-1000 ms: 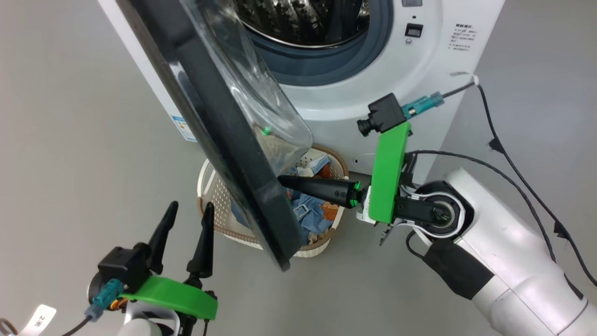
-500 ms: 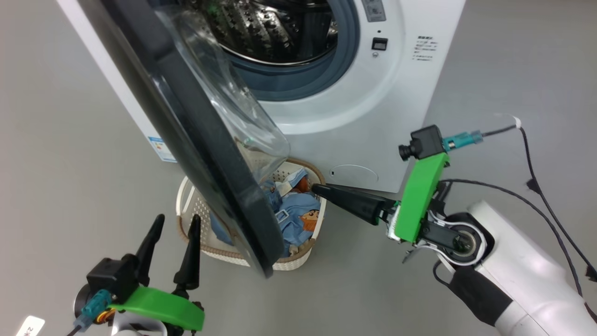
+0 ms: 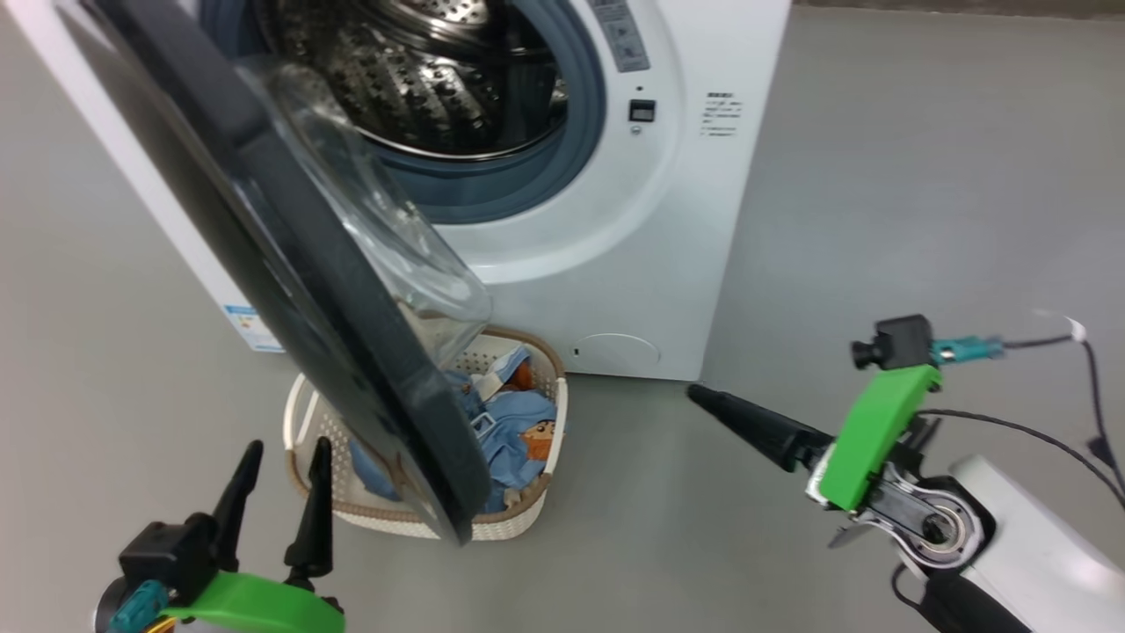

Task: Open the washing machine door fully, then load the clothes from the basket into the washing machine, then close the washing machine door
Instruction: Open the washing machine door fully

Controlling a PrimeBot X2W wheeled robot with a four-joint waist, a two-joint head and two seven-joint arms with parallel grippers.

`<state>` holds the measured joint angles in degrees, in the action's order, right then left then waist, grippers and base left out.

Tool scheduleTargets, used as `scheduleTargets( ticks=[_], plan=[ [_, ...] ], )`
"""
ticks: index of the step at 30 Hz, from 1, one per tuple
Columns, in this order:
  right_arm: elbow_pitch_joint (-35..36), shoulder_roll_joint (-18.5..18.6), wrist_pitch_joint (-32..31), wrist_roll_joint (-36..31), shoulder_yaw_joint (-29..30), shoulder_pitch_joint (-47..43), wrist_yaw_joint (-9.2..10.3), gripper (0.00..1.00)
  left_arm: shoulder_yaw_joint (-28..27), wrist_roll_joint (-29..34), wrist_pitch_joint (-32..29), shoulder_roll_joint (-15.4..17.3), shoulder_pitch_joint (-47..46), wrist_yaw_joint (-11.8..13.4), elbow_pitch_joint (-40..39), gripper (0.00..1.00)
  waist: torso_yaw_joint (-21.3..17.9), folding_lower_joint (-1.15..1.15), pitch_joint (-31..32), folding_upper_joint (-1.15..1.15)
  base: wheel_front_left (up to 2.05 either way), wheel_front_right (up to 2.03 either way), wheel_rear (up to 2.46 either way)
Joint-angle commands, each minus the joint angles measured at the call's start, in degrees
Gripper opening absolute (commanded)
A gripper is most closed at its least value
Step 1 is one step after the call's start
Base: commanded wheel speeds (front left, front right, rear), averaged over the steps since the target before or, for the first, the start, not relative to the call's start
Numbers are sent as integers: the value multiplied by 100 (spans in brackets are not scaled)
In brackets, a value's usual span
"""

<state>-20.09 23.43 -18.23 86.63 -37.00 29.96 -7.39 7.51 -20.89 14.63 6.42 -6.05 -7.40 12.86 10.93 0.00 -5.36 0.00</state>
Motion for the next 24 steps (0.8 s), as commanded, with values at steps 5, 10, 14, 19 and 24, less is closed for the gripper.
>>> scheduleTargets(
  ticks=[5, 10, 14, 19, 24],
  plan=[
    [64, 332, 463, -24, 113, -352, -10, 100, -350, 99, 37, 165, 21, -9, -178, 100, -252, 0, 81, 0, 0, 0, 0],
    [-118, 589, 981, -260, 78, -595, -10, 100, -485, 111, 37, 184, 103, -9, -190, 100, -363, 0, 129, 0, 0, 0, 0],
    [-343, 702, 1435, -480, -32, -718, -10, 100, -596, 126, 37, 177, 173, -9, -196, 100, -429, 0, 155, 0, 0, 0, 0],
    [-565, 776, 1908, -755, -210, -745, -10, 100, -654, 147, 37, 168, 208, -9, -198, 100, -469, 0, 164, 0, 0, 0, 0],
    [-814, 825, 2470, -1052, -469, -719, -10, 100, -666, 166, 37, 142, 199, -9, -194, 100, -480, 0, 176, 0, 0, 0, 0]
  ],
)
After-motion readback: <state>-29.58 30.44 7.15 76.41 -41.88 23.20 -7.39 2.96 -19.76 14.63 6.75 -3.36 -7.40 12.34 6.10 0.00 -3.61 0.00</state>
